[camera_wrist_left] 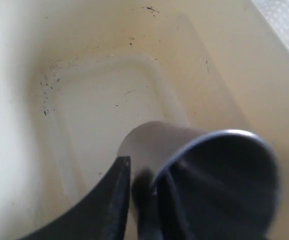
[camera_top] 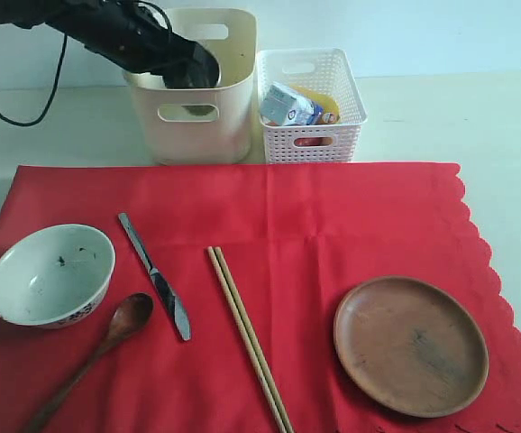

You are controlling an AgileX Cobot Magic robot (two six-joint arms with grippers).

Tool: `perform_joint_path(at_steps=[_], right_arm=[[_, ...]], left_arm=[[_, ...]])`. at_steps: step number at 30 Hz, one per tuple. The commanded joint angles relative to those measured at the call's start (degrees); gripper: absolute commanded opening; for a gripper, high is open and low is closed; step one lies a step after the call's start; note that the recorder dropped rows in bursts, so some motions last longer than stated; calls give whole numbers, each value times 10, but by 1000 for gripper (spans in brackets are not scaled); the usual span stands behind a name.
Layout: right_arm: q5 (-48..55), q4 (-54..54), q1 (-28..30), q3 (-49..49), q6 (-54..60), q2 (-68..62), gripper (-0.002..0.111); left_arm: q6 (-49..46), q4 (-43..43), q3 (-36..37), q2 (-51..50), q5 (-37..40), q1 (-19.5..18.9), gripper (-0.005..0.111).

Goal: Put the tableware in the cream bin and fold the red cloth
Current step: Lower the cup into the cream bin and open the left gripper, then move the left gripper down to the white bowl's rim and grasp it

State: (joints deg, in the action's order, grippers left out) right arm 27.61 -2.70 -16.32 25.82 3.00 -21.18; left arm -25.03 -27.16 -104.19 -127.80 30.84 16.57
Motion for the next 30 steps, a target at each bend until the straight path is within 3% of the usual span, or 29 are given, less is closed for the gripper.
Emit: perform_joint_path(at_steps=[1,5,16,30], right_arm=[[-1,-7,0,-3,-1,4,0],[-1,-7,0,-3,-1,4,0],[1,-7,0,-3,-1,4,0],[1,-7,0,-3,-1,4,0]], left_arm=[[-2,-5,-6,-1,3,-1,41],[-2,-5,-6,5,5,-1,49],[-2,30,-21,57,85,-1,49],[30,59,-21,125,269,-1,49]])
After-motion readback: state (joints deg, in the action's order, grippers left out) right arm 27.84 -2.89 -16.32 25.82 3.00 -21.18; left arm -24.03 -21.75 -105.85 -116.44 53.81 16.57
